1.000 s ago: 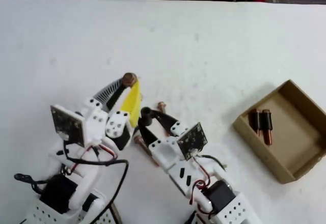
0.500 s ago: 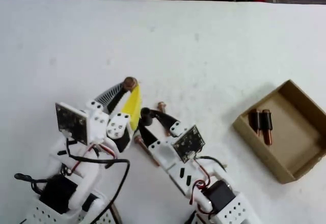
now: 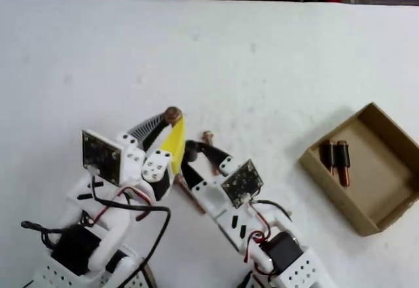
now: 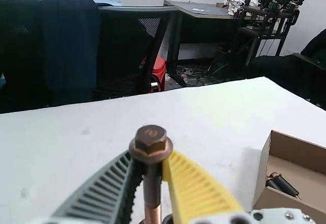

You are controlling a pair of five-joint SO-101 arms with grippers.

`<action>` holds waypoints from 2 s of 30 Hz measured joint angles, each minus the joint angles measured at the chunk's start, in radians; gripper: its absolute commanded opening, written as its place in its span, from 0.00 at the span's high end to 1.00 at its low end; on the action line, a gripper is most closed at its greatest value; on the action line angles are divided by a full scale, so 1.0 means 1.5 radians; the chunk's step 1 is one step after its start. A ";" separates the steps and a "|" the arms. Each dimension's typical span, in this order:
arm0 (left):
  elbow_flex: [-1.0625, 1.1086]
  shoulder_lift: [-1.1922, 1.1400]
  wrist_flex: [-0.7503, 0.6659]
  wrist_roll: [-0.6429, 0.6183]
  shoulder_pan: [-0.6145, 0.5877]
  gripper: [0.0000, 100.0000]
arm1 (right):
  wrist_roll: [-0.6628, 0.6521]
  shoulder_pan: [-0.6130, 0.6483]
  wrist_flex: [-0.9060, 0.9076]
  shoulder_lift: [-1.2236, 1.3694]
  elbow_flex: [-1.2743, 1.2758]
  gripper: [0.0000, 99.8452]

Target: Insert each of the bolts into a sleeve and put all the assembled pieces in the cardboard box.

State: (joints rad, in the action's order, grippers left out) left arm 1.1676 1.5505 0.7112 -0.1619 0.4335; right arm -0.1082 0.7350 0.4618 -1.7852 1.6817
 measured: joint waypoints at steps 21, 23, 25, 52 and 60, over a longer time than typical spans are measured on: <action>-0.030 0.000 0.017 -0.001 0.017 0.98 | 0.000 0.003 0.004 0.000 0.000 0.98; -0.029 0.000 0.017 -0.001 0.017 0.98 | 0.000 0.003 0.004 0.000 0.000 0.98; -0.015 0.001 0.017 -0.001 0.017 0.98 | 0.000 0.003 0.004 0.001 0.000 0.98; 0.037 0.001 0.016 -0.024 0.086 0.98 | 0.000 0.005 0.004 0.000 0.000 0.98; 0.037 0.001 -0.032 -0.024 0.058 0.98 | -0.001 0.005 0.004 0.000 0.000 0.98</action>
State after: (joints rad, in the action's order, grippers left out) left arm 1.2229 1.5520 0.6636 -0.1972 0.5209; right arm -0.1097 0.7426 0.4680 -1.7852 1.6817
